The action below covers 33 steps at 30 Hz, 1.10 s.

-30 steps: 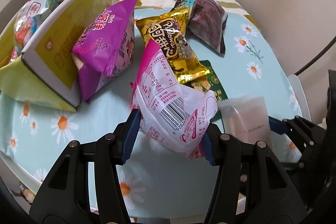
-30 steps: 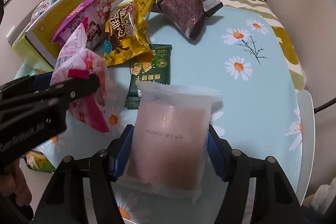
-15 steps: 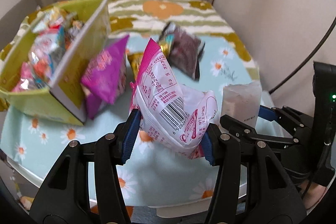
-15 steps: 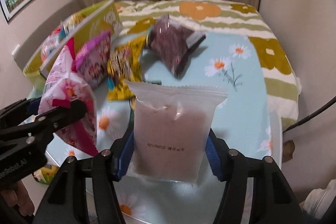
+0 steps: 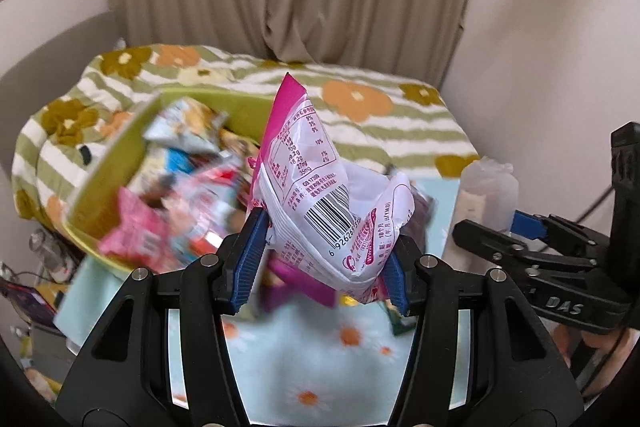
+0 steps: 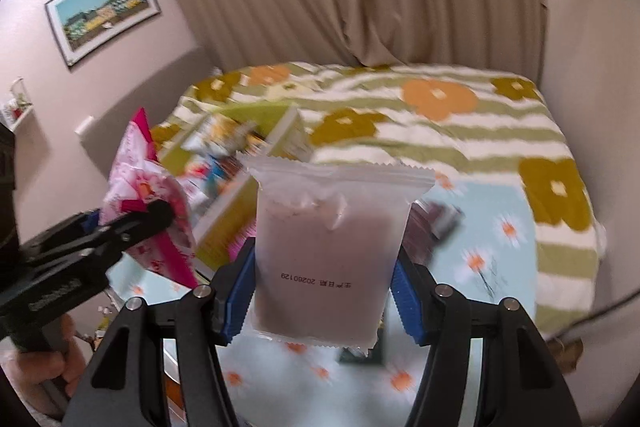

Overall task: Organize snacks
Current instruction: 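Carry both items over the green box and open both tools to release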

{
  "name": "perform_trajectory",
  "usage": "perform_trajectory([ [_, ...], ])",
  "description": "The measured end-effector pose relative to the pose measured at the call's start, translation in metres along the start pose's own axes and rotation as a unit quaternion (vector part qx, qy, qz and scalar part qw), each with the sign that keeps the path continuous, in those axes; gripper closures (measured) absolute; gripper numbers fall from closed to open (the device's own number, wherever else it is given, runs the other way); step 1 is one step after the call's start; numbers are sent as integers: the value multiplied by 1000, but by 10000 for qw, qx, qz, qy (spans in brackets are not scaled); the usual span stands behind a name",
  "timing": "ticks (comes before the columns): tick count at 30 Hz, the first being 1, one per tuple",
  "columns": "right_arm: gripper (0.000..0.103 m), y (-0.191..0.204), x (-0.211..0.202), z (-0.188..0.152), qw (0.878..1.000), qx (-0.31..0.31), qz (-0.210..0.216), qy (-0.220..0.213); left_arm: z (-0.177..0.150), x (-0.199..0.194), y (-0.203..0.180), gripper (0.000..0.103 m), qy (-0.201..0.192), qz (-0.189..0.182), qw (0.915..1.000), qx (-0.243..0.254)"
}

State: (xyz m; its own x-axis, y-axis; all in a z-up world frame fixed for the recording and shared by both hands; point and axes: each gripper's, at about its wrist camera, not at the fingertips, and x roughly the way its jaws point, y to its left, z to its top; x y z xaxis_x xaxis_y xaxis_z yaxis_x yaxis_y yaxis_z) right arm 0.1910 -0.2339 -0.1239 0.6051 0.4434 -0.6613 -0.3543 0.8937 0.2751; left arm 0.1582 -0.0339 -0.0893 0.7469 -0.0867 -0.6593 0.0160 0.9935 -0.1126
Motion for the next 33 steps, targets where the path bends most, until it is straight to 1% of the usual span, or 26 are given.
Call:
perform_trajectory([
  [5, 46, 44, 15, 39, 9992, -189, 309, -161, 31, 4, 52, 54, -31, 127, 9999, -88],
  [9, 46, 76, 41, 67, 9985, -194, 478, -160, 49, 19, 96, 54, 89, 222, 9997, -46],
  [13, 46, 107, 71, 90, 9984, -149, 530, -84, 63, 47, 140, 54, 398, 219, 9990, -14],
  [16, 46, 124, 90, 101, 9989, -71, 471, -18, 67, 73, 167, 54, 672, 149, 9976, 20],
  [21, 46, 142, 122, 109, 9994, 102, 292, 142, 65, 112, 191, 53, 1041, -33, 9943, 216],
  [22, 46, 143, 125, 110, 9995, 124, 252, 158, 64, 118, 195, 51, 1100, -101, 9936, 251],
  [23, 46, 144, 129, 110, 9995, 164, 203, 179, 64, 125, 197, 41, 1183, -165, 9924, 297],
  [24, 46, 146, 133, 110, 9994, 222, 152, 203, 63, 133, 200, 17, 1296, -175, 9907, 364],
  [25, 46, 146, 137, 110, 9993, 283, 97, 223, 62, 136, 202, 7, 1330, -147, 9902, 395],
  [26, 46, 147, 139, 109, 9992, 332, 41, 240, 61, 136, 206, 1, 1295, -170, 9906, 411],
  [28, 46, 150, 144, 109, 9987, 411, -55, 283, 61, 135, 214, 1, 1238, -401, 9907, 407],
  [33, 46, 157, 152, 110, 9980, 468, -212, 373, 60, 130, 225, 1, 1265, -562, 9894, 436],
])
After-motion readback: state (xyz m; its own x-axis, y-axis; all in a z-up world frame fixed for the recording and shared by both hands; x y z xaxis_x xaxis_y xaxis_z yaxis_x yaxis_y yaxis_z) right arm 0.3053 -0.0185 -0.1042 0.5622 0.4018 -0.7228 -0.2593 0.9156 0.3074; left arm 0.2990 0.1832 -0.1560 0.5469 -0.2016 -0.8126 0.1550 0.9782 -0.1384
